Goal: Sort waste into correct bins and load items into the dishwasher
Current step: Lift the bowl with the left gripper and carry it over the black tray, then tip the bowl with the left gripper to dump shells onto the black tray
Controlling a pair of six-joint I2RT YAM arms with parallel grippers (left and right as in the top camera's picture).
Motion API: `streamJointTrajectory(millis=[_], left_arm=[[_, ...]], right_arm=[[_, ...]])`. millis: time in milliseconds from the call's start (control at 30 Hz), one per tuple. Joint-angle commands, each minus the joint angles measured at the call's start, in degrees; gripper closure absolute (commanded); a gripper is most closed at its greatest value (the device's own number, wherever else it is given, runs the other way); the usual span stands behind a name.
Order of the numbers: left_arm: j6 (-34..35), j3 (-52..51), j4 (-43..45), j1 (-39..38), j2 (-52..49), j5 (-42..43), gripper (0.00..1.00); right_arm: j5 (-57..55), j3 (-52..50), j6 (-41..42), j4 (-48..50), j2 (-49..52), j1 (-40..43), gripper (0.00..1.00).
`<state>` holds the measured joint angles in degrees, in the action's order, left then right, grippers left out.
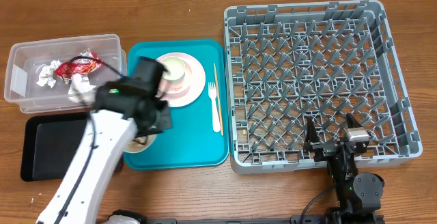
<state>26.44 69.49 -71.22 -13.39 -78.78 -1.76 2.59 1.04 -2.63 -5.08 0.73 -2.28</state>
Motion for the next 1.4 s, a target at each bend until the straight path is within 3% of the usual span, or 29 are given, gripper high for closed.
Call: streamJointTrajectory(millis=[0, 333, 633, 833, 1033, 1167, 1367], left_arm=[[-6.4, 1.1, -0.1, 9.7, 3.1, 3.9, 0.96], [-11.7, 1.1, 2.6, 35.6, 3.0, 13.0, 0.96], [-9.1, 1.0, 8.2, 49.1, 2.9, 15.3, 0.96], [-9.5, 1.0, 12.1, 52.0, 1.1, 10.1, 0.96], [-9.5, 1.0, 15.2, 53.7, -2.3, 10.3, 0.96], [-10.4, 1.0, 16.4, 54.0, -3.9, 12.0, 0.96], [-17.8, 1.0, 16.3, 54.0, -4.2, 19.7, 0.96]], right_arm=[[0.1, -0.6, -0.2, 0.4, -0.4, 0.1, 0.00], [0.1, -0.6, -0.2, 0.4, -0.4, 0.1, 0.00], [0.1, -0.6, -0.2, 0.4, -0.4, 0.1, 0.00], [0.1, -0.6, -0.2, 0.4, -0.4, 0.1, 0.00], [0.1, -0.6, -0.2, 0.4, -0.4, 0.1, 0.00], [0.1, -0.6, -0.2, 0.4, -0.4, 0.1, 0.00], [0.1, -0.6, -0.2, 0.4, -0.4, 0.1, 0.00]])
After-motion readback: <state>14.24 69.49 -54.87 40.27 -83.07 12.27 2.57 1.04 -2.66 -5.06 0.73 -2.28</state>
